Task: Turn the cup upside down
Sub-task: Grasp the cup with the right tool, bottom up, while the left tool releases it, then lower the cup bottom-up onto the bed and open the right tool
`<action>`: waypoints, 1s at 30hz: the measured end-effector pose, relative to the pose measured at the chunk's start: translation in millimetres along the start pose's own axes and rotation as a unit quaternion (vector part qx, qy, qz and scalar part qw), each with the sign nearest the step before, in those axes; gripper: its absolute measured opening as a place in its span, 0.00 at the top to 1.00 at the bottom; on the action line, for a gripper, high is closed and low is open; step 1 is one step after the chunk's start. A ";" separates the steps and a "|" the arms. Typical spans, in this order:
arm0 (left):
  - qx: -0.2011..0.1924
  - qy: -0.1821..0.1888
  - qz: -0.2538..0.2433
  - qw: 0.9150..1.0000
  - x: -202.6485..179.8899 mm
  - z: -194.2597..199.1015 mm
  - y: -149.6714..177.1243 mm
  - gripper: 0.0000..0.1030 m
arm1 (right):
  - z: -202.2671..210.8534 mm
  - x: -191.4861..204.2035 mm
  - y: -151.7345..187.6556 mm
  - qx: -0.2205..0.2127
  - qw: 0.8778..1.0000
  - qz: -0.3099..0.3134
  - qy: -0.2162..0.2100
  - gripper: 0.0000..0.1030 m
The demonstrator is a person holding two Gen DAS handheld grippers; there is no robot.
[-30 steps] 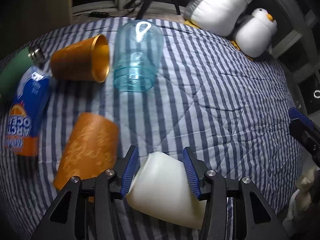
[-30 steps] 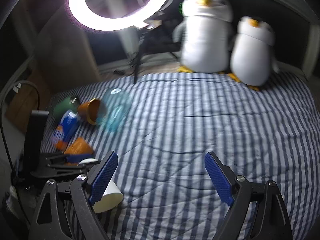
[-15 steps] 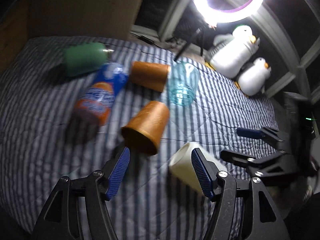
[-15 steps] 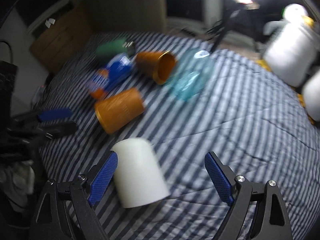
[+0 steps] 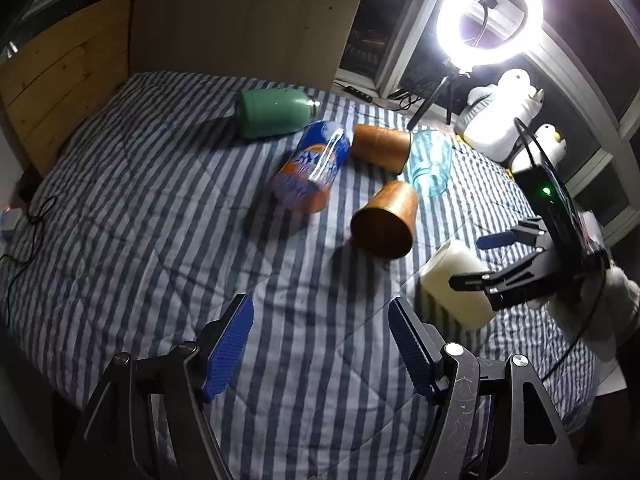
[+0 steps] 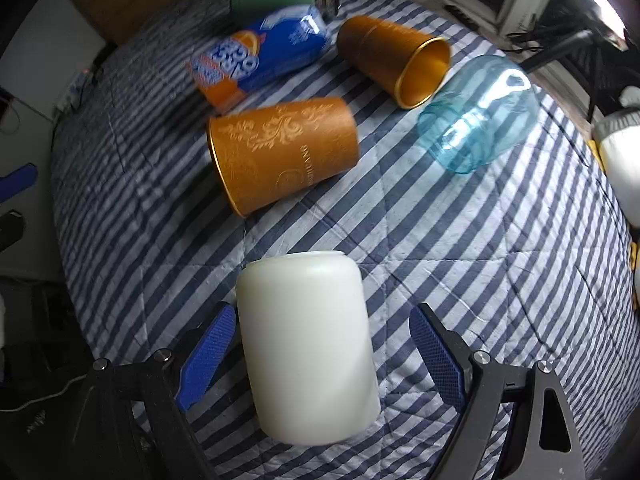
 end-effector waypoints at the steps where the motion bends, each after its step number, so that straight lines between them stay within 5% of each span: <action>1: 0.001 -0.002 0.001 1.000 0.9 0.5 2.4 0.29 | -2.4 0.7 -1.4 0.002 1.000 0.002 0.002 0.16; 9: 0.012 -0.006 0.008 1.000 1.8 -6.0 13.9 0.29 | -18.6 8.4 -6.3 0.010 1.000 0.002 -0.007 0.16; 11: 0.013 -0.008 0.009 1.000 2.7 -8.0 15.0 0.29 | -20.7 11.8 -6.6 0.010 1.000 0.002 -0.010 0.19; 13: 0.015 -0.007 0.009 1.000 2.0 -9.7 16.1 0.29 | -19.9 14.3 -6.2 0.007 1.000 -0.006 -0.020 0.33; 19: 0.019 -0.004 0.003 1.000 -2.2 -15.1 16.7 0.29 | -8.9 5.3 5.9 -0.015 1.000 -0.021 -0.015 0.33; 25: 0.024 0.000 -0.011 1.000 -8.4 -23.0 15.5 0.29 | 20.1 -17.6 18.6 -0.111 0.990 -0.086 -0.003 0.33; 30: 0.028 0.008 -0.024 0.999 -16.3 -32.8 13.4 0.29 | 46.6 -30.4 27.8 -0.216 0.965 -0.148 0.022 0.33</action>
Point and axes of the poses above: each gripper's, at about its wrist camera, not at the fingertips, and z roughly against the way its jaws point, x to its left, y to its underside, the point moved 2 cm from there along -z, roughly the way its jaws point, and after that the axes turned 9 degrees about -x, right-handed, at the moved point
